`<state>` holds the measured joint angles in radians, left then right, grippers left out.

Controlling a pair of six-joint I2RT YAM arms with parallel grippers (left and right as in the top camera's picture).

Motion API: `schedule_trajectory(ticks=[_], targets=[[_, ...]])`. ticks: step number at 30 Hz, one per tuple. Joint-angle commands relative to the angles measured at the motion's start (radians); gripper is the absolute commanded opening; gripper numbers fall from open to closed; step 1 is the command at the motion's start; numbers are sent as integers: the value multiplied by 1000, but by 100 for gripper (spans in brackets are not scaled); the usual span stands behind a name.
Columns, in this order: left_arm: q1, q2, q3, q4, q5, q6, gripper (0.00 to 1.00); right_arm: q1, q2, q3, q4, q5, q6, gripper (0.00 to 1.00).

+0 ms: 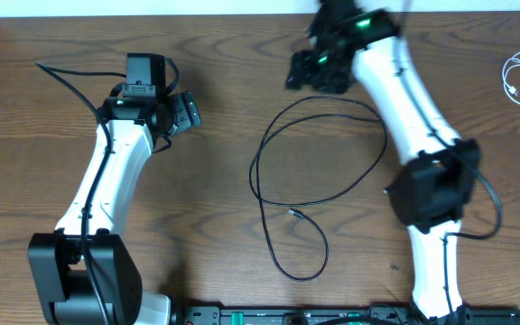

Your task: Untangle cables

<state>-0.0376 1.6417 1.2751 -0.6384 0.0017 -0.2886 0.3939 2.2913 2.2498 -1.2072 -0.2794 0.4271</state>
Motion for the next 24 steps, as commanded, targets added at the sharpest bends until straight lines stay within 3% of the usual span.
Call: schedule_trajectory(ticks=[1, 9, 24], targets=[[6, -5, 21, -5, 13, -9, 92, 78, 39, 6, 2, 172, 150, 63], [6, -5, 20, -5, 13, -9, 93, 186, 150, 6, 17, 281, 332, 63], [6, -5, 20, -5, 13, -9, 94, 267, 233, 6, 70, 386, 411, 60]])
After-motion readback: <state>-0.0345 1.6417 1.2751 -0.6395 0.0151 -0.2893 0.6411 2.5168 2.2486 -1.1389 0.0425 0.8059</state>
